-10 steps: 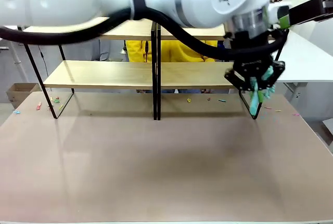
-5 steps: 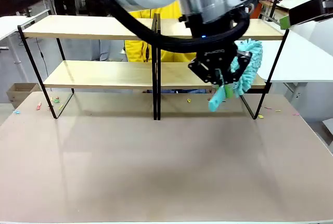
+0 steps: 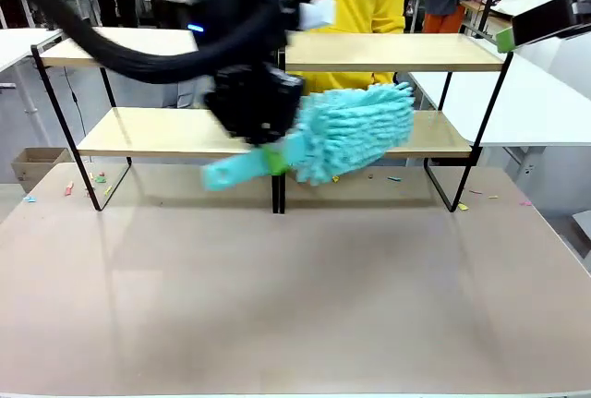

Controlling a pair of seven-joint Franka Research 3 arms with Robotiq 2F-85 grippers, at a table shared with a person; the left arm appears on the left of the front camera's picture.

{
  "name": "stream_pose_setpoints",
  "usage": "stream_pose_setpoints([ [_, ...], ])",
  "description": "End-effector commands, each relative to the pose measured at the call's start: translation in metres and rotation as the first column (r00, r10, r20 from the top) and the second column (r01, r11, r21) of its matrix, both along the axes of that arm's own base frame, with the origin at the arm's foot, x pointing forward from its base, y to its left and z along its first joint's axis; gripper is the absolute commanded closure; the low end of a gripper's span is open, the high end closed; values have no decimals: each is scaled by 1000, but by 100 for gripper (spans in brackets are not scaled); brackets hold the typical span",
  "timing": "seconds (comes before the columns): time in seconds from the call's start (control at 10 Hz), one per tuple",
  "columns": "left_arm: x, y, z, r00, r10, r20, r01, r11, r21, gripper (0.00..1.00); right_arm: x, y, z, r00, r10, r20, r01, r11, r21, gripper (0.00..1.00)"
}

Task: Clean the shelves.
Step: Clean another randomly selected level of the Shelf with the Duster.

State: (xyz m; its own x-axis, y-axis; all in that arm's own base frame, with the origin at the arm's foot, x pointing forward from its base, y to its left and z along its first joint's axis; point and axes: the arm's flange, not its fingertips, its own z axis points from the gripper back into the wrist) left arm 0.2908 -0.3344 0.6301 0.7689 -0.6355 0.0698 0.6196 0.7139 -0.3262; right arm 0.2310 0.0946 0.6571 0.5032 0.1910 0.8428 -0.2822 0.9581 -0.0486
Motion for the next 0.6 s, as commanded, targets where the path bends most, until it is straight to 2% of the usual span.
stream_pose_setpoints([
  [0.0,-15,71,12,1000,-11,21,12,998,-65,88,0,0,0,1000,2,0,-2,1000,3,0],
  [0.1,-23,116,26,998,-37,46,45,985,-169,88,0,0,0,1000,2,0,-2,1000,3,0],
  [0.2,-33,159,40,992,-74,105,100,956,-277,88,0,0,0,1000,2,0,-2,1000,3,0],
  [0.3,-42,204,52,973,-120,196,188,905,-381,88,0,0,0,1000,2,0,-2,1000,3,0],
  [0.4,-47,247,62,945,-108,309,243,863,-442,88,0,0,0,1000,2,0,-2,1000,3,0],
  [0.5,-46,283,71,928,73,365,124,864,-488,88,0,0,0,1000,2,0,-2,1000,3,0],
])
